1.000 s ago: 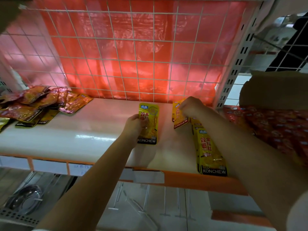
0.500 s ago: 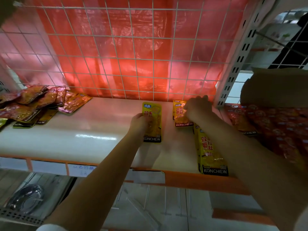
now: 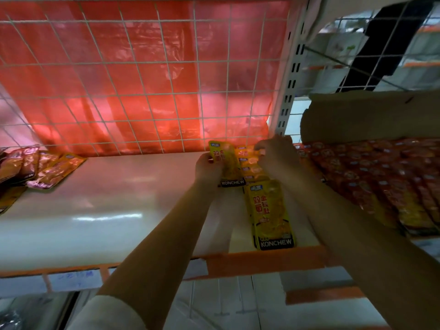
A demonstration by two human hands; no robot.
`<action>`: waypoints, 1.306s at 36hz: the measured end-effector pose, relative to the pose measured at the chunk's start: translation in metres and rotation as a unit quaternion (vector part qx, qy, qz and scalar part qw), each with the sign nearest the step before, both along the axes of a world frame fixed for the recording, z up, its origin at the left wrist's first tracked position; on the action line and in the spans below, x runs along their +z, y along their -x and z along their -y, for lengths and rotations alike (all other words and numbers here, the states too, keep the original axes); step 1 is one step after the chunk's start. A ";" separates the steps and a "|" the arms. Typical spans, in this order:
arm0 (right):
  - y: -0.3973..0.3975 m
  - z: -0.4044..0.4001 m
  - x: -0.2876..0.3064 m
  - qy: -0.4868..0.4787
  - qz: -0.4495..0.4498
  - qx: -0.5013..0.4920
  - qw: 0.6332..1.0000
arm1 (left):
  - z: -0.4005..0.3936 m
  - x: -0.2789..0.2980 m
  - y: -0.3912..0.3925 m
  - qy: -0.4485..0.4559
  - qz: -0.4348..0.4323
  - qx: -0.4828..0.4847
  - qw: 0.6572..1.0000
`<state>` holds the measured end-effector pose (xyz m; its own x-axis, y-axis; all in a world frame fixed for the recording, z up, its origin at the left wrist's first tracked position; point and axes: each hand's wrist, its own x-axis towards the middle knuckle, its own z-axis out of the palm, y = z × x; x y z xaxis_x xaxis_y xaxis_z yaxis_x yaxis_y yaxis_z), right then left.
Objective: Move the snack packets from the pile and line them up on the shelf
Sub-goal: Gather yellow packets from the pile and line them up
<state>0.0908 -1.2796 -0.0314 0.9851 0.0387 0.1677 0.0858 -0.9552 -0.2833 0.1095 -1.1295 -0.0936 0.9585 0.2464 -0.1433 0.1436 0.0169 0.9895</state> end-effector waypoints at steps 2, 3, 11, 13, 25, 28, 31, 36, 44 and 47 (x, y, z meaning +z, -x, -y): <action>-0.001 0.003 -0.002 -0.002 0.003 -0.011 1.000 | 0.004 0.002 -0.001 -0.029 -0.010 -0.012 0.999; -0.001 0.004 -0.004 -0.002 0.004 -0.017 1.000 | 0.006 0.006 0.003 -0.046 -0.017 -0.016 0.999; 0.002 0.000 -0.009 -0.018 0.003 -0.020 1.000 | -0.002 0.004 -0.003 -0.182 -0.034 -0.010 0.983; 0.001 -0.002 -0.010 -0.015 0.008 -0.020 1.000 | -0.004 0.005 -0.005 -0.219 -0.037 -0.017 0.975; -0.001 -0.008 -0.010 -0.029 -0.001 -0.006 1.000 | -0.014 0.006 -0.003 -0.473 -0.081 -0.089 0.873; 0.000 -0.010 -0.010 -0.025 -0.001 0.000 1.000 | -0.012 0.007 -0.001 -0.464 -0.071 -0.105 0.877; 0.001 -0.011 -0.010 -0.028 -0.001 0.000 1.000 | -0.010 0.009 0.001 -0.474 -0.058 -0.115 0.871; 0.004 -0.013 -0.008 -0.027 -0.002 0.002 1.000 | -0.010 0.008 0.004 -0.466 -0.043 -0.112 0.876; 0.007 -0.037 -0.004 0.001 0.013 0.037 0.999 | -0.031 0.013 0.018 -0.496 -0.008 -0.106 0.862; 0.004 -0.061 -0.005 0.008 0.004 0.061 0.998 | -0.054 0.015 0.030 -0.533 0.014 -0.092 0.841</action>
<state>0.0870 -1.2186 -0.0366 0.9715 0.1605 0.1745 0.2037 -0.9417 -0.2677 0.0796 -1.0753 -0.0782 0.9937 0.0678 0.0893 0.0228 -0.9019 0.4313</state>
